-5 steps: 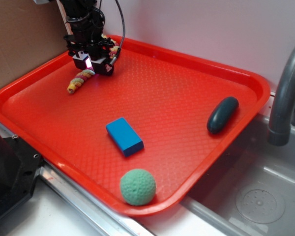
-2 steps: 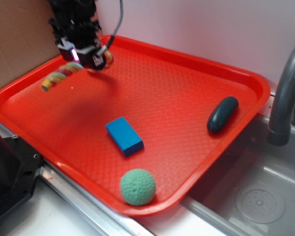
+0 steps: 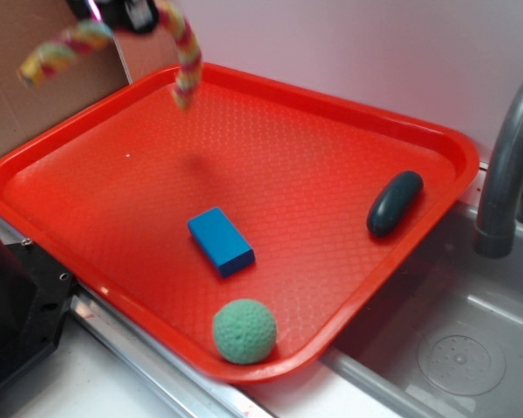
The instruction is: Grab the multicolored rope.
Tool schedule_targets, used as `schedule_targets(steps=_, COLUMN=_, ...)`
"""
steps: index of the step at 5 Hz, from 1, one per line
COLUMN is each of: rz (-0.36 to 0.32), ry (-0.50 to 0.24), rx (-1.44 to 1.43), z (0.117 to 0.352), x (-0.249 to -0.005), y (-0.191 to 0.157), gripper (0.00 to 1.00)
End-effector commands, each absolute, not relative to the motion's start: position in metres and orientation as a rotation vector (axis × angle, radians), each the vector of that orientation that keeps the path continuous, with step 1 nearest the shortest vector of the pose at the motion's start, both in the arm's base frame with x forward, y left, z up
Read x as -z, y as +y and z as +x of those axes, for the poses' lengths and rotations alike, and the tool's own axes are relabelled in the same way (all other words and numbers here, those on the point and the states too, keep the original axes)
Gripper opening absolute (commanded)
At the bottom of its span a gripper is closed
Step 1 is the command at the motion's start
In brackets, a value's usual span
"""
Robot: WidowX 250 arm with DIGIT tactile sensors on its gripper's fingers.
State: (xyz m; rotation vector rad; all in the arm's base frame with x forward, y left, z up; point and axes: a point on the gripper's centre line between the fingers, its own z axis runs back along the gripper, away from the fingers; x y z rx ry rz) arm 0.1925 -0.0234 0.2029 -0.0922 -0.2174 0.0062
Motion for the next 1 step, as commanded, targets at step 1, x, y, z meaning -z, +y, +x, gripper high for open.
schedule_targets(steps=1, rz=-0.127, ry=-0.235, rx=-0.005, z=0.1743, x=-0.2301, y=-0.0234, gripper=0.0)
